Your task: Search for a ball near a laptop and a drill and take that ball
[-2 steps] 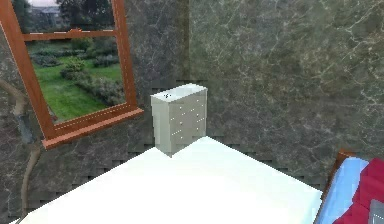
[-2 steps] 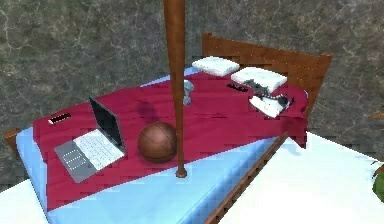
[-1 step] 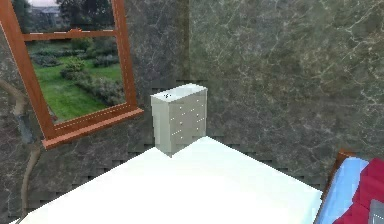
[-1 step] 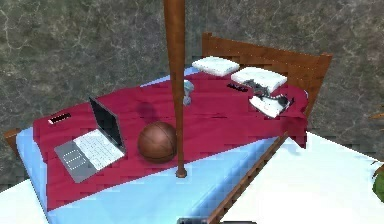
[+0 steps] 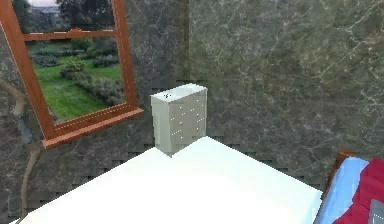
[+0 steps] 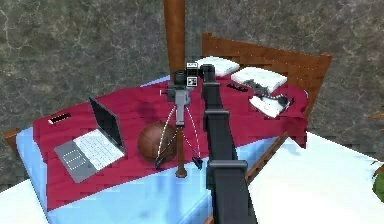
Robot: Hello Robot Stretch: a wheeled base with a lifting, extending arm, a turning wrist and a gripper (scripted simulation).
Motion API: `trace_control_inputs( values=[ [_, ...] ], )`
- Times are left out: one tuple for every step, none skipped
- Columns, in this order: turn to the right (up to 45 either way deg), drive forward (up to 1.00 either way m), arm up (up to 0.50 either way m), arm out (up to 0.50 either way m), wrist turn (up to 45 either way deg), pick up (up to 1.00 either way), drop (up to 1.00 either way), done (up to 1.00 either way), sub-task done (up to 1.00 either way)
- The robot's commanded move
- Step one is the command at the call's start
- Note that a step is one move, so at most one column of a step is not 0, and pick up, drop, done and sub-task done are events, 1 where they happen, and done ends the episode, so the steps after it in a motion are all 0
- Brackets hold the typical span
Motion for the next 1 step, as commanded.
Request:
trace_control_inputs(
  values=[
    [0.0, 0.0, 0.0, 0.0, 45.0, 0.0, 0.0, 0.0, 0.0]
  ],
)
